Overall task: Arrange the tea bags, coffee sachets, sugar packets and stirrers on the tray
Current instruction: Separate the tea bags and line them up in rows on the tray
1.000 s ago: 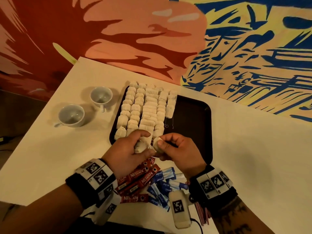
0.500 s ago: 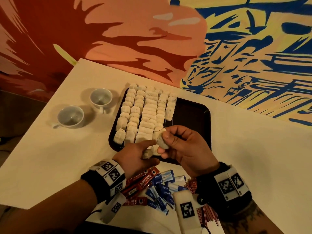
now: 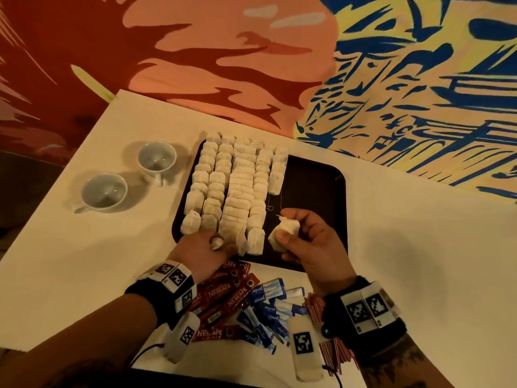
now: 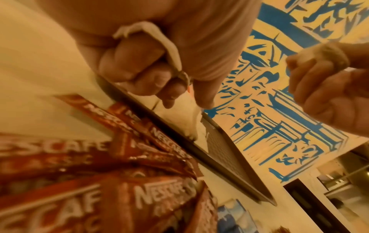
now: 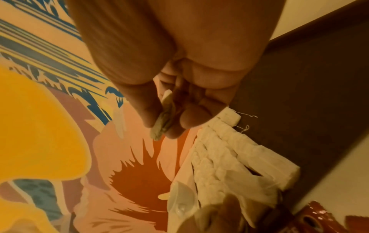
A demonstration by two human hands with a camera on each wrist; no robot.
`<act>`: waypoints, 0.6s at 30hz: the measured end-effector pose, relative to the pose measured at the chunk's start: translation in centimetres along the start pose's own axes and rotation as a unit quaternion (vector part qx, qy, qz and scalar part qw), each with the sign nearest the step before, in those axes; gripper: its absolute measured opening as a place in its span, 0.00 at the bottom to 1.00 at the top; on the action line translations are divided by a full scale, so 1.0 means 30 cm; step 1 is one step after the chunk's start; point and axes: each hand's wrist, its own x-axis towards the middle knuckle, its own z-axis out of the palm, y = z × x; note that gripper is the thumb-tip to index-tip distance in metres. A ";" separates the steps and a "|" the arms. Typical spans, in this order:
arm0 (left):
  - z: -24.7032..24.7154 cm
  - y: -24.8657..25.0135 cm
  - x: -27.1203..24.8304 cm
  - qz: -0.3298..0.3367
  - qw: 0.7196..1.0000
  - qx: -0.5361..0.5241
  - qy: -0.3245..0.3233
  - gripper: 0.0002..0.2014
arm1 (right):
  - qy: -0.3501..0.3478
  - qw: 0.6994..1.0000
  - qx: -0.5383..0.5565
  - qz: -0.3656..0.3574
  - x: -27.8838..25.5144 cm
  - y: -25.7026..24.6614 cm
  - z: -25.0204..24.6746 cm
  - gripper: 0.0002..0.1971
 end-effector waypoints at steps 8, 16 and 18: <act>0.040 0.085 0.027 0.035 0.998 -0.036 0.040 0.16 | -0.004 0.997 -0.075 0.020 0.026 0.071 0.001 0.14; -0.034 0.087 0.033 0.071 0.988 -0.132 0.038 0.11 | 0.053 0.993 -0.100 0.038 0.187 0.078 -0.067 0.13; -0.047 0.094 0.049 0.060 0.982 -0.171 0.055 0.04 | 0.061 0.991 -0.115 0.042 0.238 0.084 -0.081 0.17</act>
